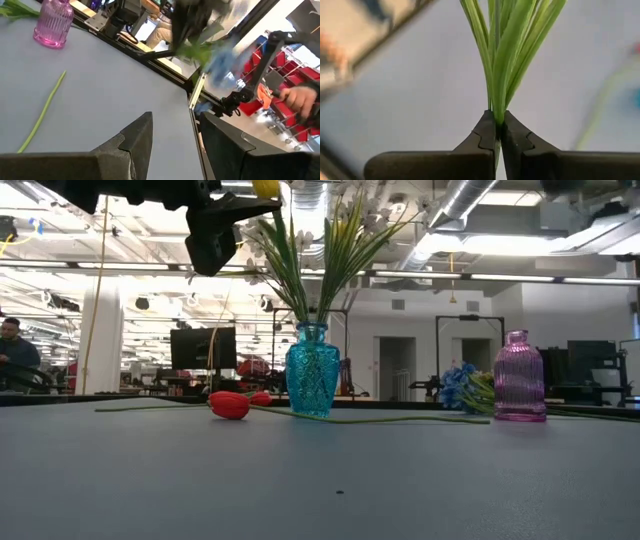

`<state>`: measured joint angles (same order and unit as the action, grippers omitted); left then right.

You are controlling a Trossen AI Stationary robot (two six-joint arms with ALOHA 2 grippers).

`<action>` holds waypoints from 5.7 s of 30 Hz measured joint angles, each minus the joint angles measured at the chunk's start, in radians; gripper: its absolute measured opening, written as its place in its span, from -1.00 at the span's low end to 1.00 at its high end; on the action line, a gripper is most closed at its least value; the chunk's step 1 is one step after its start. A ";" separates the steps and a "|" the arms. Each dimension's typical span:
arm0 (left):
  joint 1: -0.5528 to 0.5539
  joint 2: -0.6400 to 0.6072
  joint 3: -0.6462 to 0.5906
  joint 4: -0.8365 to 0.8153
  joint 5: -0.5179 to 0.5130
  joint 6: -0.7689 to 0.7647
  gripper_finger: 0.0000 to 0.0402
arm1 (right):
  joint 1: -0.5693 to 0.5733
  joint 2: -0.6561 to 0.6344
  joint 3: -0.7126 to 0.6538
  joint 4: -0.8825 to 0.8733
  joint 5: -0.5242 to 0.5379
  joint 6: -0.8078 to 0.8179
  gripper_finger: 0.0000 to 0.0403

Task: Sort flowers into vase by color
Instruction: Put the bottom blue flowers into the violet vase, then put the top red flower into the violet vase

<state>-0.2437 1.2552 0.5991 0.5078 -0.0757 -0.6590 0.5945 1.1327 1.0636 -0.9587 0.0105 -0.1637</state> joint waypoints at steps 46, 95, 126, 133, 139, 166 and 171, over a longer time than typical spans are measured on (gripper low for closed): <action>0.008 0.000 0.000 -0.051 0.007 -0.043 -0.24 | -0.396 -0.848 -0.660 0.760 0.834 0.065 -0.83; 0.008 -0.002 0.000 -0.526 0.066 -0.057 -0.24 | -0.396 -0.844 -0.410 0.072 0.327 0.920 0.21; 0.877 -0.013 0.000 -0.949 0.020 0.453 -0.24 | -0.389 -0.613 -0.255 0.149 0.058 0.975 0.02; 0.913 0.135 0.000 -0.891 0.017 0.498 -0.24 | -0.332 -0.592 -0.255 0.232 0.058 0.976 0.02; 0.912 0.211 0.006 -0.863 0.011 0.504 -0.26 | -0.263 -0.575 -0.255 0.260 0.063 1.016 0.02; 0.913 -0.486 -0.002 -1.159 -0.157 0.345 -1.00 | -0.131 -0.522 -0.255 0.964 0.066 0.865 -0.13; 0.913 -0.665 0.004 -1.129 -0.150 0.264 -1.00 | -0.109 -0.497 -0.255 1.178 0.066 0.725 -0.14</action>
<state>0.6693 0.5901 0.6028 -0.6214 -0.2261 -0.3951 0.4858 0.6358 0.8089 0.2189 0.0769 0.5609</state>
